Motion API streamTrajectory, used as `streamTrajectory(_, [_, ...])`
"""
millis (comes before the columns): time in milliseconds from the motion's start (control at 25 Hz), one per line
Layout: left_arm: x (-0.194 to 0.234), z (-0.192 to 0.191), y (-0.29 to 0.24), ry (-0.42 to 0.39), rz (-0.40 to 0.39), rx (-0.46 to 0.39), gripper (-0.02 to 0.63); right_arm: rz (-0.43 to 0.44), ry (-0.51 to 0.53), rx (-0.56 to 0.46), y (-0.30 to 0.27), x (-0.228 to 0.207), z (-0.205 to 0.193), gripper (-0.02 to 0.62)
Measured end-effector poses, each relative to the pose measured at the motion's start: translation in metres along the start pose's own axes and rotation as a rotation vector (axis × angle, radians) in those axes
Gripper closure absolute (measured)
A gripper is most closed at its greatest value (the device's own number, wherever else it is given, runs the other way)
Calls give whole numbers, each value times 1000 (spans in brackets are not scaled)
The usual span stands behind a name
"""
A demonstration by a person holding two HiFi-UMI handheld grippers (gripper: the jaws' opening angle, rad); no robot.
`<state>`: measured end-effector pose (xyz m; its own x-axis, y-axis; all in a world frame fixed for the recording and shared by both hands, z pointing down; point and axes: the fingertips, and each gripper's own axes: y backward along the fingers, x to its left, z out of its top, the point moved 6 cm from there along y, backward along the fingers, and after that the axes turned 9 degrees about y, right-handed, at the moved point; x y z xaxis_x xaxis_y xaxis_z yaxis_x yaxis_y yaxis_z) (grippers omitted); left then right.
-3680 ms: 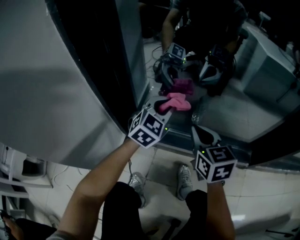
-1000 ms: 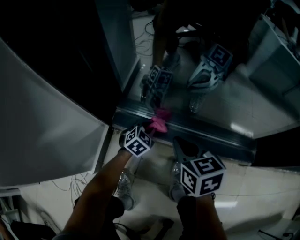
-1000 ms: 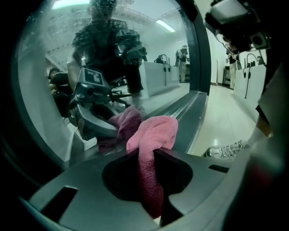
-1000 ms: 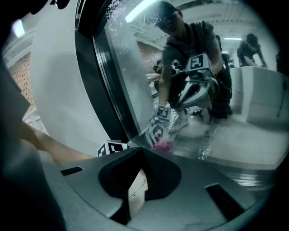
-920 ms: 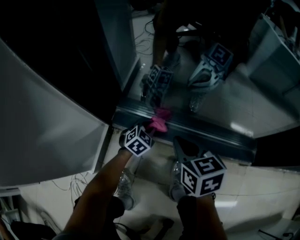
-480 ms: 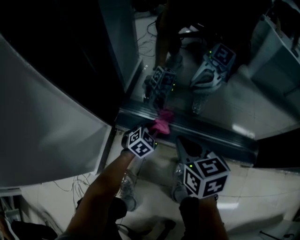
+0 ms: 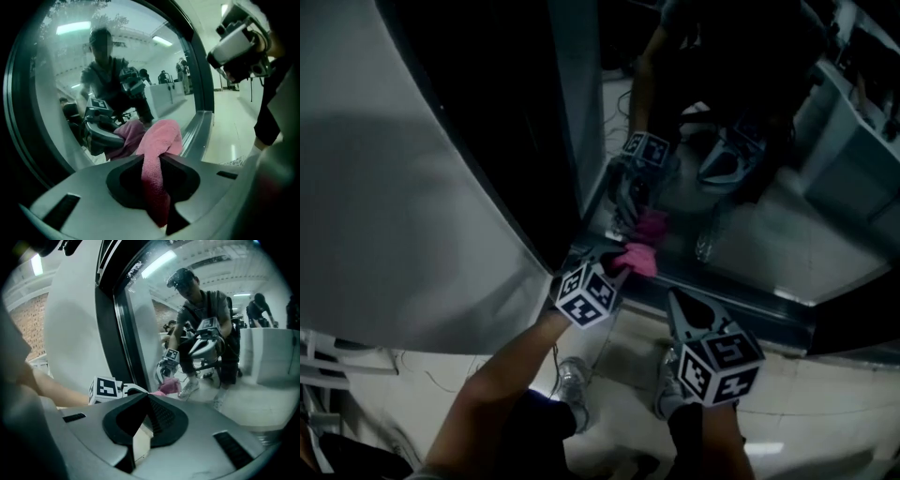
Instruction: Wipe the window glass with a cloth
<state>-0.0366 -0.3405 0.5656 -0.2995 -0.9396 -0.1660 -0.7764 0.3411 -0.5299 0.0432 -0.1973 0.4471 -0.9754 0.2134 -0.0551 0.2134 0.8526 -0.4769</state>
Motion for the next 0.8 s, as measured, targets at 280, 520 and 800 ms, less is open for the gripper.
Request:
streamTrajectory(280, [31,73,70,-89,88,-133,549,12,70,-86,19,21,52,597])
streamTrajectory(520, [50,135,142,-135,168,-239,549,-18,140,-169,54,46,107,597])
streamTrajectory(800, [66,222,207,-204,245,-396,549,-47,216,-236,84,64,155,597])
